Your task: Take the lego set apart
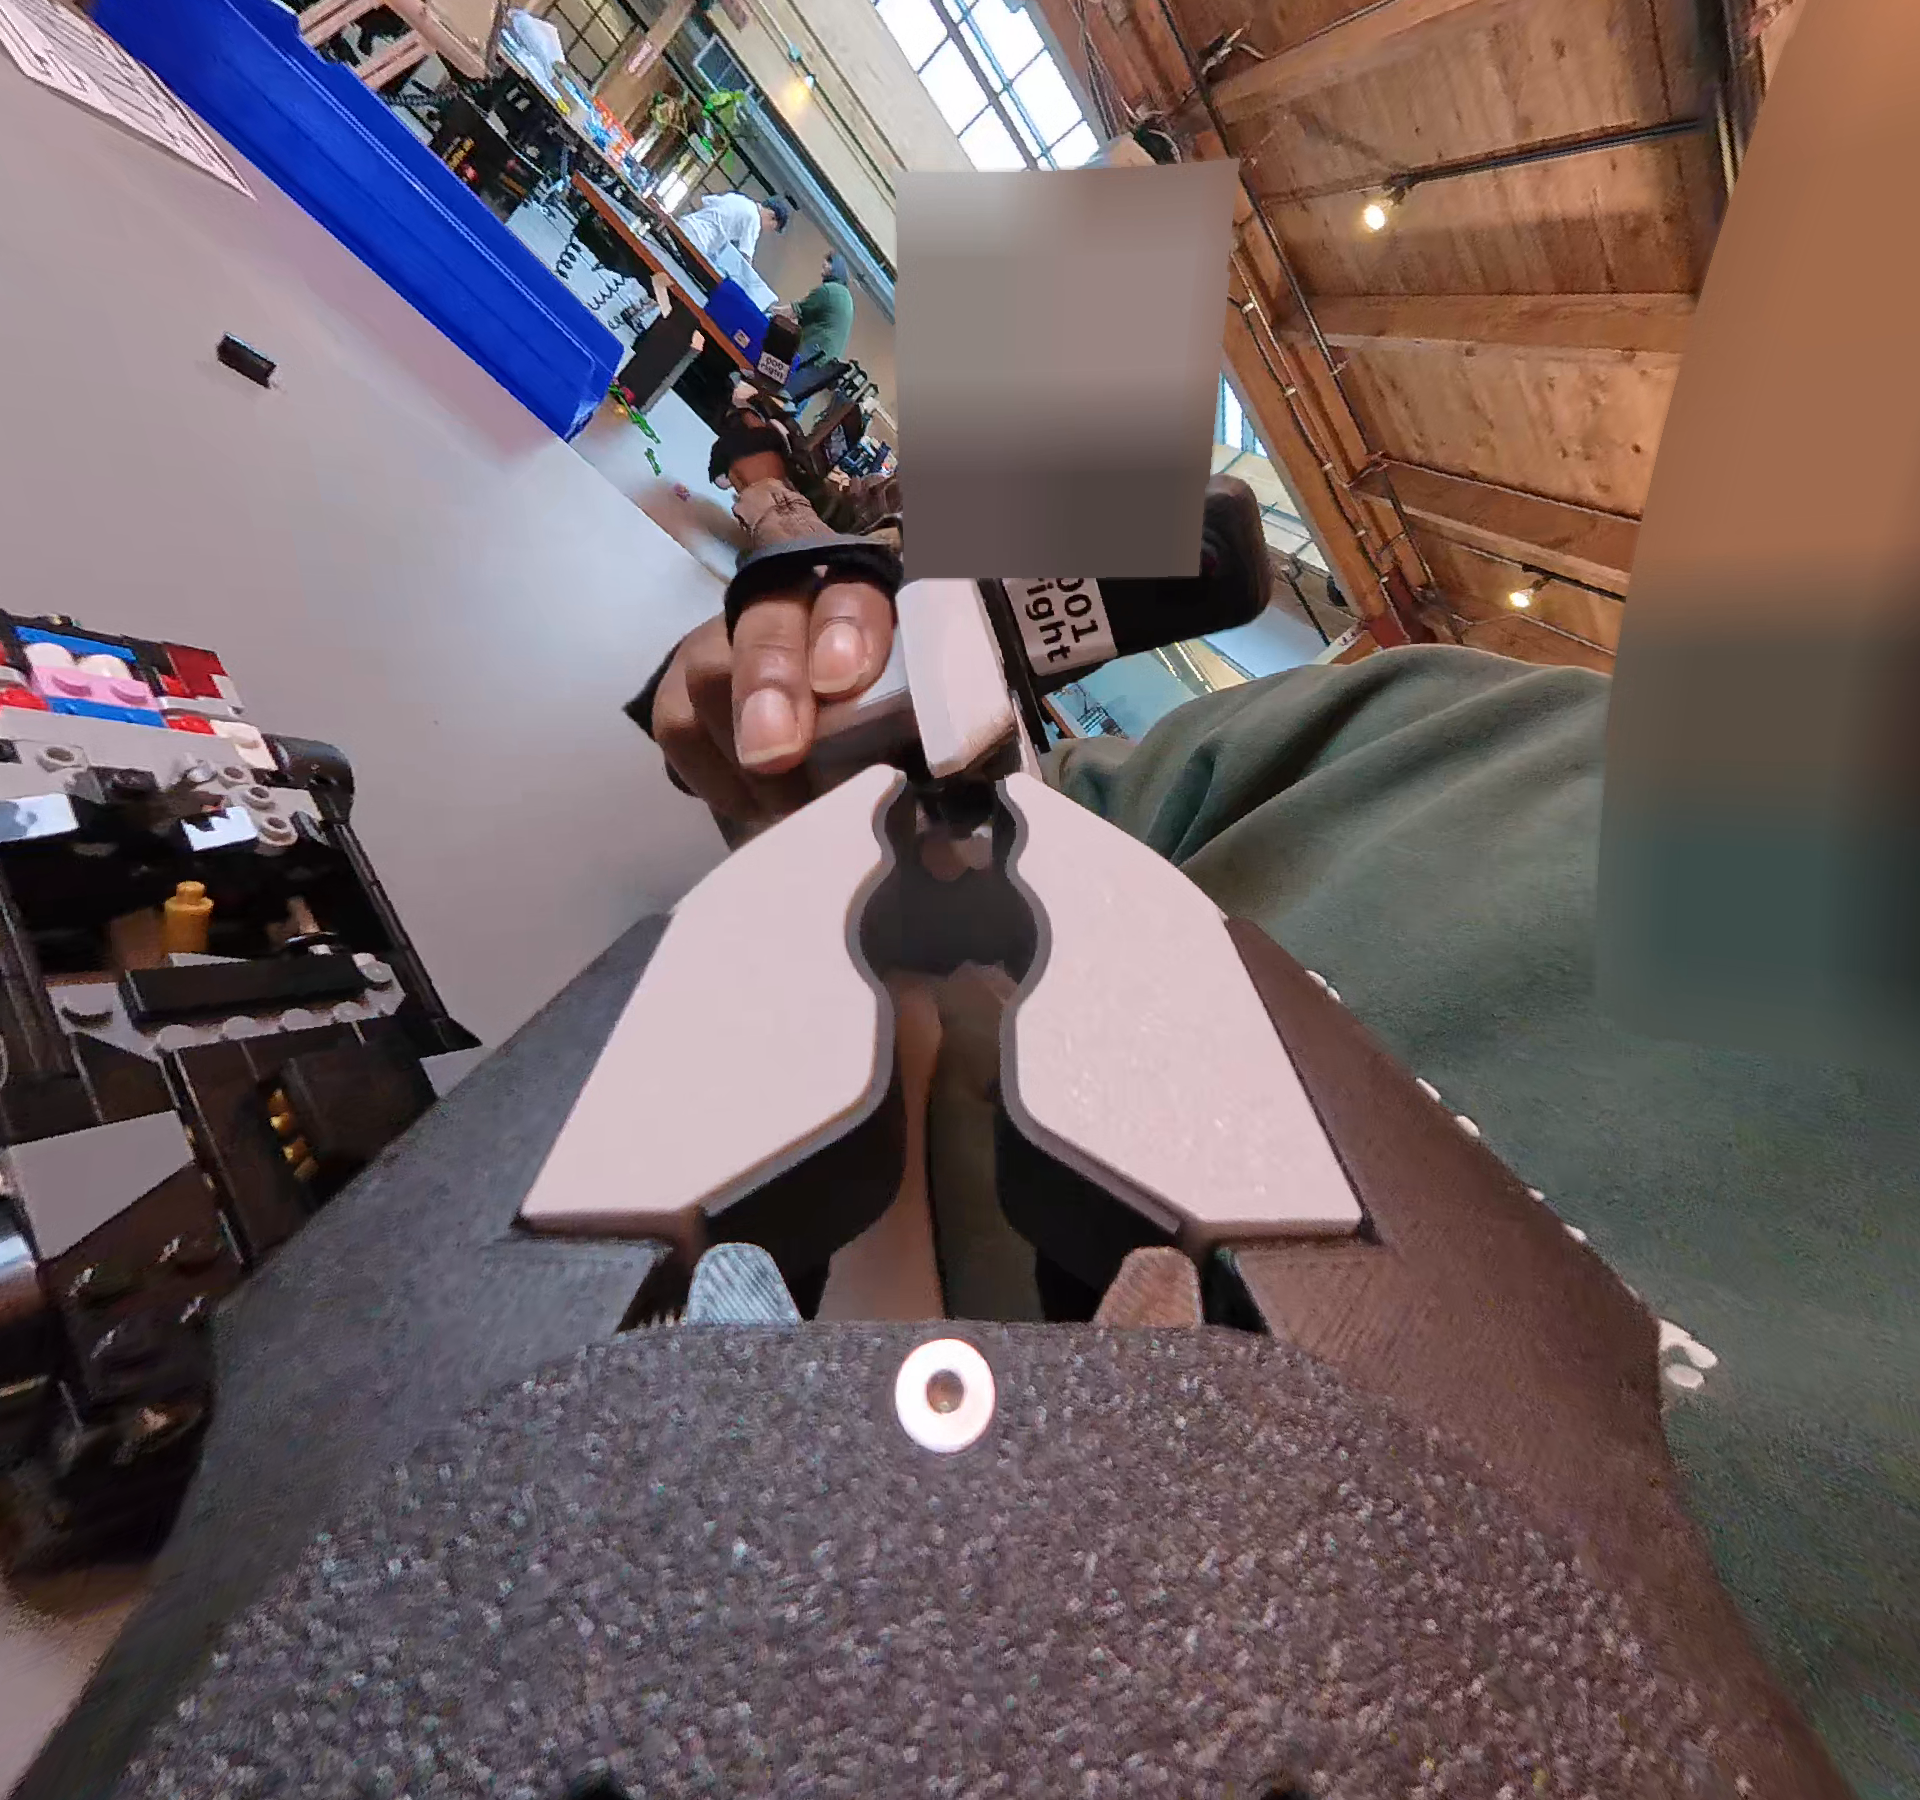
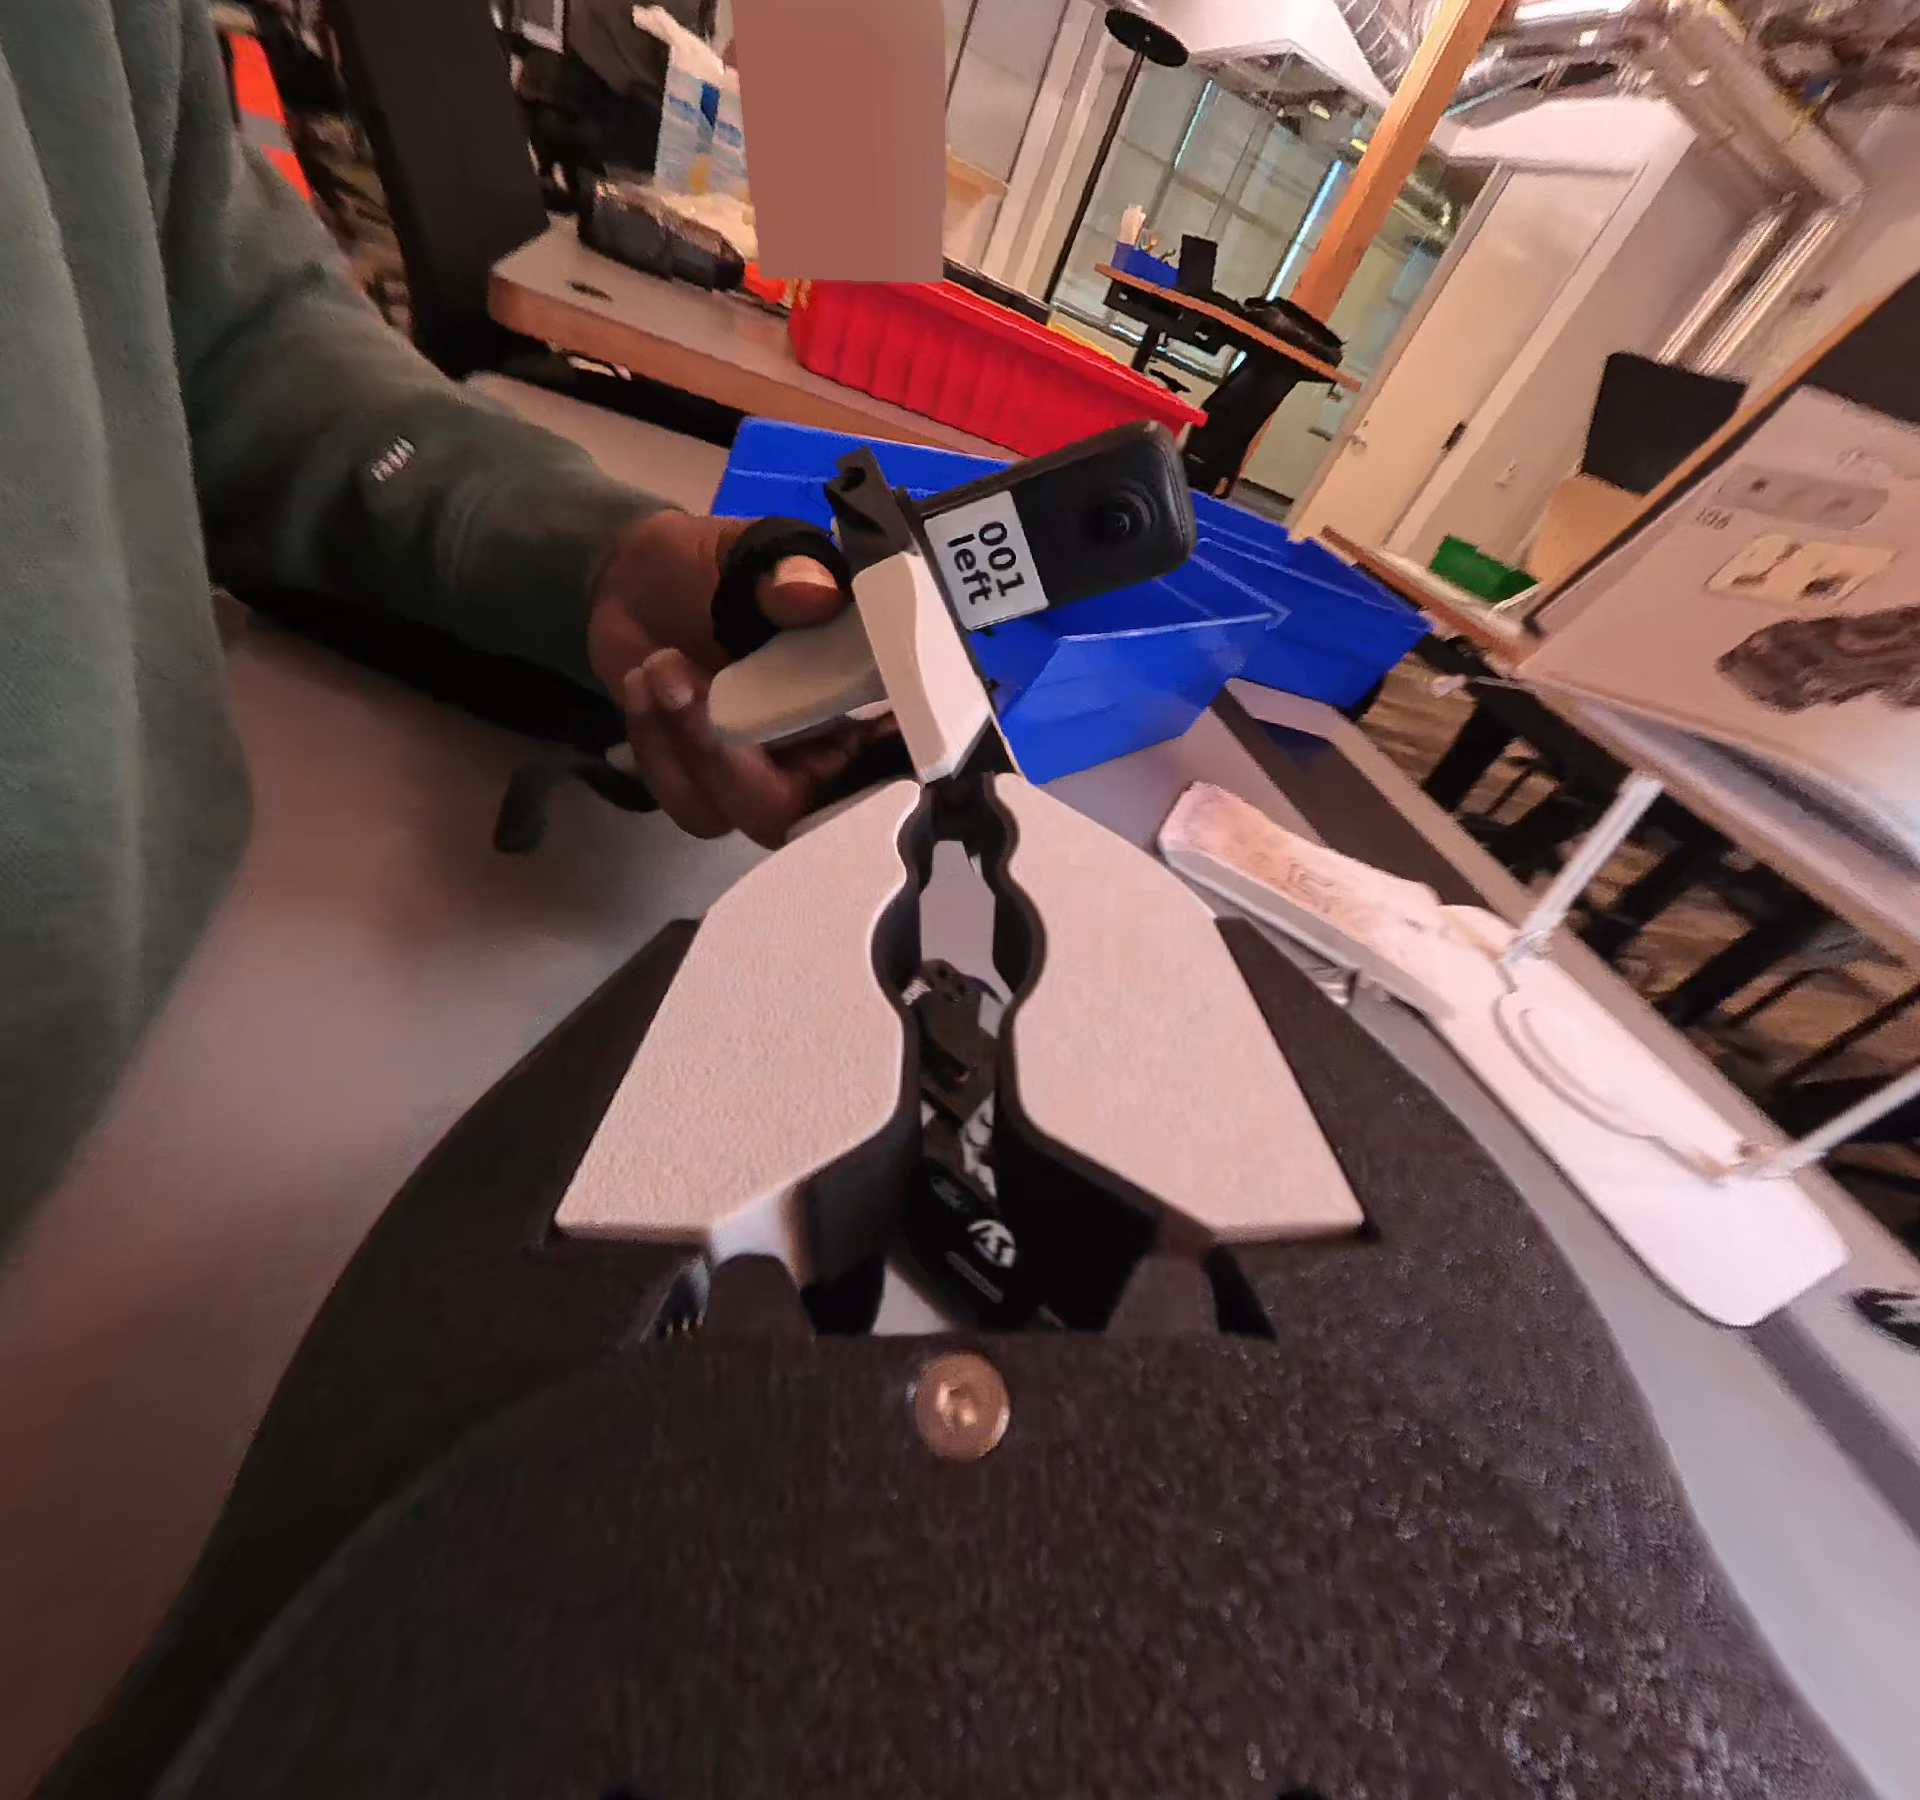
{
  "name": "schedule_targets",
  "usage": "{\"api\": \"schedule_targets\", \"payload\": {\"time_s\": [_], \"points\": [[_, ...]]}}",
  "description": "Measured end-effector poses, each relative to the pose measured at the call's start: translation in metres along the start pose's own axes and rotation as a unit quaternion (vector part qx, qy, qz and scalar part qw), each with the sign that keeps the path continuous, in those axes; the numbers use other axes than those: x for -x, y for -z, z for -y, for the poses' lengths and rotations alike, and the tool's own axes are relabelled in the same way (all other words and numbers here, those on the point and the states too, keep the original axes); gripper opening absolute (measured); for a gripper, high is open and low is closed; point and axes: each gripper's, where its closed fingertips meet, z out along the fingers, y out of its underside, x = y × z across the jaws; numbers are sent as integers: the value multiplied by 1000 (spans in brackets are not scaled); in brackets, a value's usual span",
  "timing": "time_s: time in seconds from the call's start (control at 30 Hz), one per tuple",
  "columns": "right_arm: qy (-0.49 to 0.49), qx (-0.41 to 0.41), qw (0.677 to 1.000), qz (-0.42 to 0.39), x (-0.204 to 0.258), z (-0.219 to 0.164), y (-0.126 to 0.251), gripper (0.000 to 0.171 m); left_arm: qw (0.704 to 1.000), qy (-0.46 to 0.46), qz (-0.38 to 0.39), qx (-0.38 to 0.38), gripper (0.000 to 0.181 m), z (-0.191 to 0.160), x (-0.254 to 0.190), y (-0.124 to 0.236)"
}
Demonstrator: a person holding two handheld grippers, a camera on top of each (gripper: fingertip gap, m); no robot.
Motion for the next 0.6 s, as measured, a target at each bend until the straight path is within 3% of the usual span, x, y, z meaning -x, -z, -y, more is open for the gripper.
{"api": "schedule_targets", "payload": {"time_s": [0.1,0.23,0.3,0.4,0.6], "points": [[49,9,999,-20,-1,0,0,8,999,-47,17,6,13,0,0,0],[31,5,999,-30,-8,3,6,14,975,-201,90,6,13,9,1,6],[-3,-3,1000,-23,-12,5,10,16,940,-305,151,17,13,13,4,9],[-57,-13,998,-12,-16,6,13,17,864,-448,229,34,13,17,8,13],[-72,-10,997,-14,-19,3,12,16,774,-568,275,49,13,18,5,13]]}}
